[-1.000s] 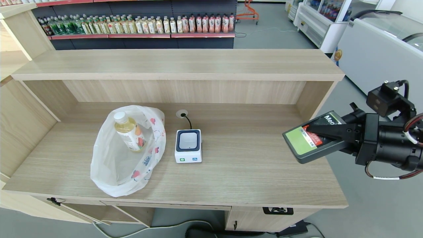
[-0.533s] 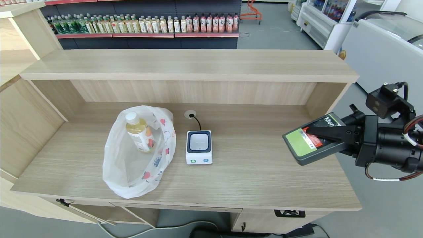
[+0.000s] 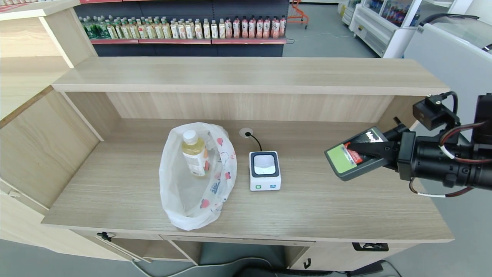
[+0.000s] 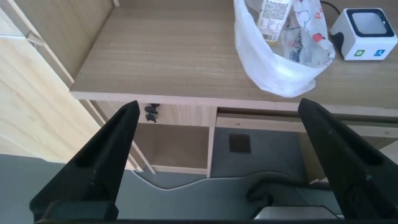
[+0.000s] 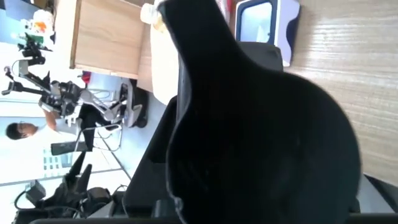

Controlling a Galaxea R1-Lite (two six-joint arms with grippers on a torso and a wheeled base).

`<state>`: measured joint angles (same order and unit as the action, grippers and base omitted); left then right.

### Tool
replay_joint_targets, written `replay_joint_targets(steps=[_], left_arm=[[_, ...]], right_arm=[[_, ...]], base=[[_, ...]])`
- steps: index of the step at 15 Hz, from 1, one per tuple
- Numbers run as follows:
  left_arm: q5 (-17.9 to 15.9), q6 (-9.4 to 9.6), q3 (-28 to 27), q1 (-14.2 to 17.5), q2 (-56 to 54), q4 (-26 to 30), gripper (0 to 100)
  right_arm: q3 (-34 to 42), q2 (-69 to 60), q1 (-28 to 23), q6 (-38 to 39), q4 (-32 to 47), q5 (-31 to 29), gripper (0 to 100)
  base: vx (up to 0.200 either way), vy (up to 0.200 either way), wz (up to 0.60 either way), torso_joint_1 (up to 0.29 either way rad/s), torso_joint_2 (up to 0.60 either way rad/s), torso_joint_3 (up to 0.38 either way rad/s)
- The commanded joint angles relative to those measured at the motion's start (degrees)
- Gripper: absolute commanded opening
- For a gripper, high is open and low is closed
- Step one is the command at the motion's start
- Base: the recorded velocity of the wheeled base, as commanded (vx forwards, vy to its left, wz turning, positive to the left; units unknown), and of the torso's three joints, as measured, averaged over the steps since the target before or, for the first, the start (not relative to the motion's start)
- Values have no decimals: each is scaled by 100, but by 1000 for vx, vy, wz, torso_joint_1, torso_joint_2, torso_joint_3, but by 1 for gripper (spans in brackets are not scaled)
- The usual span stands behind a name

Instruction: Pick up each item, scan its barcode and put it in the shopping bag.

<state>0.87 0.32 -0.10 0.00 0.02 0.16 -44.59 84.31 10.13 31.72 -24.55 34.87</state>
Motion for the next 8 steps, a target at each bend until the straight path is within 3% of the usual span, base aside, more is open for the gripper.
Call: replay_joint_targets(steps=[1, 8], left_arm=[[1, 3, 1, 0, -2, 2, 100], [10, 3, 1, 0, -2, 2, 100]], right_arm=[[-155, 622, 33, -8, -269, -296, 0], [-550, 1685, 130, -825, -647, -797, 0]], base=[[0, 200, 0, 2, 2, -2], [0, 0, 0, 0, 0, 0]])
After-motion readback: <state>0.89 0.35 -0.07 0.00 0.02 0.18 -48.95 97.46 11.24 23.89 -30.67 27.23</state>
